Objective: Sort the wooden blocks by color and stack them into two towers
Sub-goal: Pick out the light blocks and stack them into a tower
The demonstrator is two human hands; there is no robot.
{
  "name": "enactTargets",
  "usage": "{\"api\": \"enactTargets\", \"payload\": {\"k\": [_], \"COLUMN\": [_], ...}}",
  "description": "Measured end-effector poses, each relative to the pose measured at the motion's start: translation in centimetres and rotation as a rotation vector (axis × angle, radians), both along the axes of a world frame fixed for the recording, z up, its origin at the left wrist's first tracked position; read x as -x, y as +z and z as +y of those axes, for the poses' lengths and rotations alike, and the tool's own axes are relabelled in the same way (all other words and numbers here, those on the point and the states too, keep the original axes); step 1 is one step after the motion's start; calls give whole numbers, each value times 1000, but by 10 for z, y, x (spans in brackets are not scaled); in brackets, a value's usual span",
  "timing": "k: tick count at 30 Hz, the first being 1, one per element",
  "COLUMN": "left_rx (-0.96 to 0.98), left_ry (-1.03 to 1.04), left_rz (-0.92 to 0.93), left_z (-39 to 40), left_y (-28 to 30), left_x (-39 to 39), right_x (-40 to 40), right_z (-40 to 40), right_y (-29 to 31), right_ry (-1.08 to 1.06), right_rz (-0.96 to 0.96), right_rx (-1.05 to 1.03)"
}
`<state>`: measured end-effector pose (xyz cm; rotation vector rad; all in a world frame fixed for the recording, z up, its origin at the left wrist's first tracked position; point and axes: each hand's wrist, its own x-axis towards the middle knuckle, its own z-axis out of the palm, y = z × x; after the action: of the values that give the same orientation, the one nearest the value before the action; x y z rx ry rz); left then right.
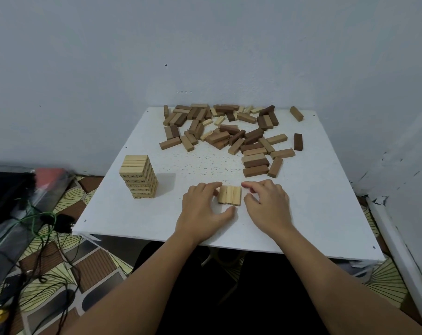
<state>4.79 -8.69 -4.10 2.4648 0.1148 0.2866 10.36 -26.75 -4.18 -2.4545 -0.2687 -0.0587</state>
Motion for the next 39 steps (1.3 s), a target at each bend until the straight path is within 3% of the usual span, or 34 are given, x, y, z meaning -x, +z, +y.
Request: {"api": "enactTargets", "payload": {"k": [3, 6, 11, 14, 23, 39], "left_rx": [171, 291, 151, 93, 241, 105], "left_ry": [-25, -133, -245, -266, -215, -266], "left_rz": [64, 291, 553, 563, 496, 380], "left_z": [8, 26, 39, 36, 36, 32], "left_y": [3, 23, 55, 56, 45, 38], "left_x": [-1, -13, -45, -55, -51, -46], "right_x": [-3, -6, -10, -12, -12, -10], "right_z": [-3, -8, -16, -16, -14, -5], "right_y": [6, 14, 30, 32, 28, 18], "right_ry": [61, 148, 230, 230, 220, 188], "right_rz": [68, 175, 338, 350, 313, 167], "right_rx": [49, 66, 86, 60, 11, 83]}}
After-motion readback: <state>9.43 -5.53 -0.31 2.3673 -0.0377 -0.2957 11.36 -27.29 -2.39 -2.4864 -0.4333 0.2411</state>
